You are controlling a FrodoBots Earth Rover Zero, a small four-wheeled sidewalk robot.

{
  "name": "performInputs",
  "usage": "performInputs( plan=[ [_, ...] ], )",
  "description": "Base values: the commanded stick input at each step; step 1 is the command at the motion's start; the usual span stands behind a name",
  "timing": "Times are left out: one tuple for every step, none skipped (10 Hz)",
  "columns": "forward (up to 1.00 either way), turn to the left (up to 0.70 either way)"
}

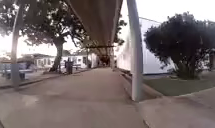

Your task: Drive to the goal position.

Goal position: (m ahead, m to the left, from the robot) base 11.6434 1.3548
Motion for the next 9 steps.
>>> performInputs(
  plan=[
    [0.70,0.00],
    [0.70,0.00],
    [0.70,0.00],
    [0.70,0.00],
    [0.70,0.00],
    [0.70,0.00],
    [0.70,0.00],
    [0.70,0.00],
    [0.70,0.00]
  ],
)
